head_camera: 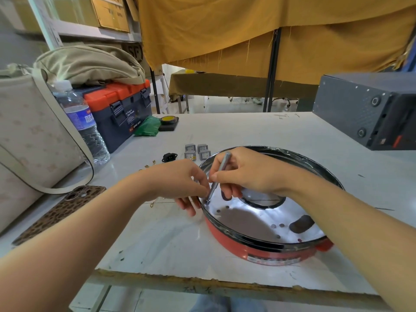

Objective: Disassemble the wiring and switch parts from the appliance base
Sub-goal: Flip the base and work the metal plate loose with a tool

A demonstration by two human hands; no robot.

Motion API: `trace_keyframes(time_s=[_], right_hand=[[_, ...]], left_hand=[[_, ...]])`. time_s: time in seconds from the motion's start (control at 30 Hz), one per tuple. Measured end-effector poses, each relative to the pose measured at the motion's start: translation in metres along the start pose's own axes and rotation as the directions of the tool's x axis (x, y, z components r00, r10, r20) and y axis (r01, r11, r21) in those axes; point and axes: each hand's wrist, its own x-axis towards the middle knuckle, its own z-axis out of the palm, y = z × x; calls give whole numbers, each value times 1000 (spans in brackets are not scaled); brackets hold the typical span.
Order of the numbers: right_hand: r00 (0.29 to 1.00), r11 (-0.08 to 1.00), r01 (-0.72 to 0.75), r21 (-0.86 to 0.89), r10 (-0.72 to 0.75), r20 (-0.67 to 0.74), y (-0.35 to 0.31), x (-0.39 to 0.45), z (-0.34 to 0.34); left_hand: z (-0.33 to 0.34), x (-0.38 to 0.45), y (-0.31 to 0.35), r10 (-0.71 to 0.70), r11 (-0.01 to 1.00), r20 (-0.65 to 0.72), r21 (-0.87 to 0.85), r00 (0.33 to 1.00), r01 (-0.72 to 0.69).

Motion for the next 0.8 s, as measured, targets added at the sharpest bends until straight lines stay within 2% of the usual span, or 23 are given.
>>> trace_keyframes(time_s=[0.17, 0.37, 0.57, 0.8], right_hand=[[998, 997, 33, 70, -28, -64, 11, 0, 0], [990, 997, 79, 3, -78, -122, 12, 4, 5], [998, 998, 22, 67, -18, -57, 14, 4, 5], [995, 994, 62, 87, -55, -82, 15, 2, 3]], left_hand=[[-1, 1, 5, -28, 999, 40, 40, 999, 26], [-2, 5, 3, -59, 998, 74, -15, 996, 61], [-2, 5, 0, -55, 997, 68, -42, 996, 58], [-1, 5, 0, -54, 997, 61, -51, 997, 58]])
